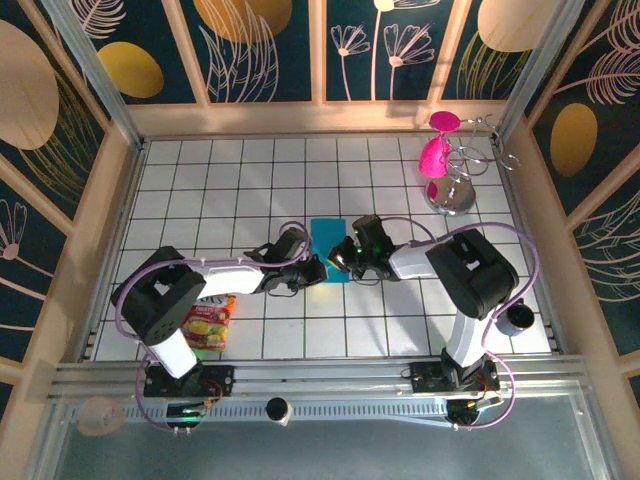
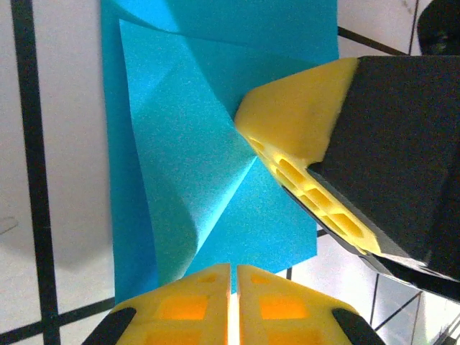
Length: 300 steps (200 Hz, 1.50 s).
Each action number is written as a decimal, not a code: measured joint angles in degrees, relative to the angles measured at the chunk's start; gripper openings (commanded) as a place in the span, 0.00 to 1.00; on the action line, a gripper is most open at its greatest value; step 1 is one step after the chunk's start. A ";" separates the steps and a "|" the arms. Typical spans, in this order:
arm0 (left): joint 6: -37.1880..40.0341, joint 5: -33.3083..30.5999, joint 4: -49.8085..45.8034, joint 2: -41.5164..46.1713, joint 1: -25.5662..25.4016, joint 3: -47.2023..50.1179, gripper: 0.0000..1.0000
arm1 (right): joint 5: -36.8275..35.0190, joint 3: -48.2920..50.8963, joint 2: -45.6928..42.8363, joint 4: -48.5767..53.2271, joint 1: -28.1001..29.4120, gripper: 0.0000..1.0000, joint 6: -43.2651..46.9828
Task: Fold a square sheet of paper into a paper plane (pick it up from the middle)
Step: Fold the triangle a second time at the center of the table.
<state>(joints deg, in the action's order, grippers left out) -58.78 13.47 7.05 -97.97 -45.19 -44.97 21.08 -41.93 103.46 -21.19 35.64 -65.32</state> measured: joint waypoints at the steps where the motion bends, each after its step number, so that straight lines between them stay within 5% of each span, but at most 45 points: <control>1: 0.02 -0.02 -0.02 -0.07 0.00 -0.02 0.11 | 0.00 0.00 0.00 0.00 0.00 0.00 0.00; 300: 1.70 -2.89 -2.86 -3.19 0.02 -3.17 0.10 | 0.22 0.59 0.00 -1.11 -0.09 0.00 0.00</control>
<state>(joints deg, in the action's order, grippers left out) -57.08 10.59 4.19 -101.16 -45.17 -48.14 21.30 -41.34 103.46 -22.31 35.55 -65.32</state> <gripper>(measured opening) 0.101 0.047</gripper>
